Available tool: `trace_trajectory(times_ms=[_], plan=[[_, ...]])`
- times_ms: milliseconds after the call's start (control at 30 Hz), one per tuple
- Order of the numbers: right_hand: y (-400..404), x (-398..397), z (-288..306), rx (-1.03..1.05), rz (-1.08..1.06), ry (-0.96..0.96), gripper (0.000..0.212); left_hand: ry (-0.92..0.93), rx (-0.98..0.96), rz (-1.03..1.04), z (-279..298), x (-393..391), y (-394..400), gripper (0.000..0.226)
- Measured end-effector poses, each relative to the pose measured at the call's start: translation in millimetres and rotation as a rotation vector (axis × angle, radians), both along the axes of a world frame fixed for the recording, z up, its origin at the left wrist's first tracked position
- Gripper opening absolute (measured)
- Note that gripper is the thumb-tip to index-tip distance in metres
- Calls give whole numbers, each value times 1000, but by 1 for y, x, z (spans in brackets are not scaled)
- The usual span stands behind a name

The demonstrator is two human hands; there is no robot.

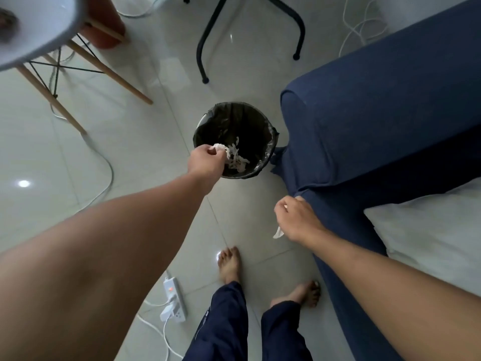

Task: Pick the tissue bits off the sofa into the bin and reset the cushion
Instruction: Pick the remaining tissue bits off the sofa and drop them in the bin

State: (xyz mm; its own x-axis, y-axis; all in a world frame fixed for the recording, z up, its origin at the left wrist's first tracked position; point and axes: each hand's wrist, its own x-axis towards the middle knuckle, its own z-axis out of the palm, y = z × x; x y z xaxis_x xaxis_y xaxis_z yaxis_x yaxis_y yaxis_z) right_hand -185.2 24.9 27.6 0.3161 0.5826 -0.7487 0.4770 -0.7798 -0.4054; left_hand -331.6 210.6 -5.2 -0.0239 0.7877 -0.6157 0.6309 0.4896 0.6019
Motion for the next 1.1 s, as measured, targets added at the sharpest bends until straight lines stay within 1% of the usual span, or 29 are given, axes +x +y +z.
trace_trajectory(times_ms=[100,133,233,267,300,367,500,633,733,767,867,933,1000,1033,1100], plan=[[21,-3,-1,59,-32,0,39,-126,-106,69,-5,1,21,16],[29,-4,-1,88,-42,-18,39,-146,-131,67,-6,-1,25,18],[57,-8,1,211,-76,-90,36,-184,-156,24,-10,-13,28,58],[67,-9,2,252,-89,-103,35,-181,-146,7,-12,-19,26,63],[77,-10,4,287,-102,-111,33,-165,-137,-18,-14,-27,23,63],[97,-11,7,339,-123,-124,29,-109,-147,-95,-19,-44,13,55],[136,-15,9,433,-181,-159,22,67,-205,-297,-26,-89,-18,38],[168,-23,7,505,-207,-211,18,173,-250,-385,-34,-129,-51,32],[182,-30,-1,470,-233,-187,21,220,-284,-428,-36,-152,-71,34],[184,-32,-3,437,-219,-172,26,230,-289,-437,-37,-158,-75,34],[182,-35,-10,278,-178,-42,55,254,-280,-459,-38,-165,-83,35],[174,-37,-16,185,-136,11,65,249,-267,-467,-39,-164,-83,35],[160,-38,-21,129,-84,33,65,242,-248,-477,-39,-160,-80,35],[151,-39,-24,99,-55,40,61,239,-241,-481,-39,-157,-78,35],[128,-40,-30,35,13,37,46,233,-236,-492,-37,-148,-75,35]])
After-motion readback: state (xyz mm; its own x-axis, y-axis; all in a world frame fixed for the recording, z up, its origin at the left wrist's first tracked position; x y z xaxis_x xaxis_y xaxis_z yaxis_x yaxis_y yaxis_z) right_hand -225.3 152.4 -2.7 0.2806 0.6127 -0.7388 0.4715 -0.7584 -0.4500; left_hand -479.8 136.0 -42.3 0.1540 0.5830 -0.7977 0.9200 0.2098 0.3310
